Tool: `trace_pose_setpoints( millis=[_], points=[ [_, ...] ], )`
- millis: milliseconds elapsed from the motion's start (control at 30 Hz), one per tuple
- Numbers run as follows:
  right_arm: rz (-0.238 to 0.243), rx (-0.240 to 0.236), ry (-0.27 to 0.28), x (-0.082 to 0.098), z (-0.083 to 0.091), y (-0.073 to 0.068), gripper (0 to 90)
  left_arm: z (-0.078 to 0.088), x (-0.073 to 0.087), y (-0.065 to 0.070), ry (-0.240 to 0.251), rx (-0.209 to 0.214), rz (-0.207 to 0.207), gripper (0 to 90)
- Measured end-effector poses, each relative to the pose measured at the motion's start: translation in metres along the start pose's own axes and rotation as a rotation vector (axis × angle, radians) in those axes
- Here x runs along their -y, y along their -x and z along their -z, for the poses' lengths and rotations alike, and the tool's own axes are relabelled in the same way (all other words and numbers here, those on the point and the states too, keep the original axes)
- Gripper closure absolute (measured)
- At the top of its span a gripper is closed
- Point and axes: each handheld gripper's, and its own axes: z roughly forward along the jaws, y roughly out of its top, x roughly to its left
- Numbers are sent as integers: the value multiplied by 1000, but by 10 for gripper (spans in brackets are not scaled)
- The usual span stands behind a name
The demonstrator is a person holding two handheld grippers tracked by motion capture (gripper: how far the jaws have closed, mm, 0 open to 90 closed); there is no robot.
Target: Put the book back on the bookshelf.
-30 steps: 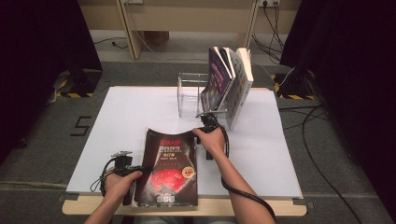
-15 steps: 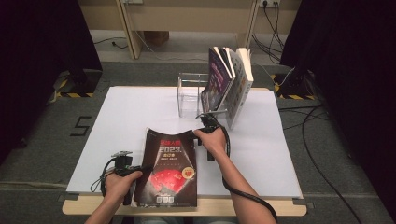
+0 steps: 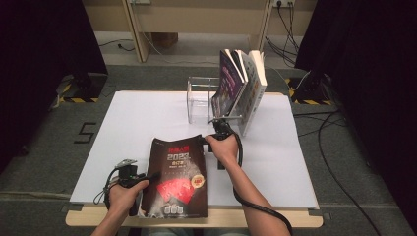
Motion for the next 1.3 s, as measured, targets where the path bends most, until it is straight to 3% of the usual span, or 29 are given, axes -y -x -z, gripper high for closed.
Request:
trace_pose_setpoints(
  millis=[133,300,567,800,1033,1300],
  points=[
    [14,-6,42,-3,11,-7,881,7,-4,-5,66,-40,4,482],
    [55,-8,108,-8,29,-15,881,16,-12,-8,160,-40,-15,441],
    [135,21,215,-15,58,-31,882,14,-10,-8,165,-38,-19,399],
    [174,47,294,-18,87,-42,882,13,-11,-6,173,-40,-34,401],
    [186,70,363,-23,115,-45,882,12,-11,-5,177,-43,-41,403],
    [208,90,403,-24,131,-50,882,12,-11,-6,180,-49,-48,404]
  ],
)
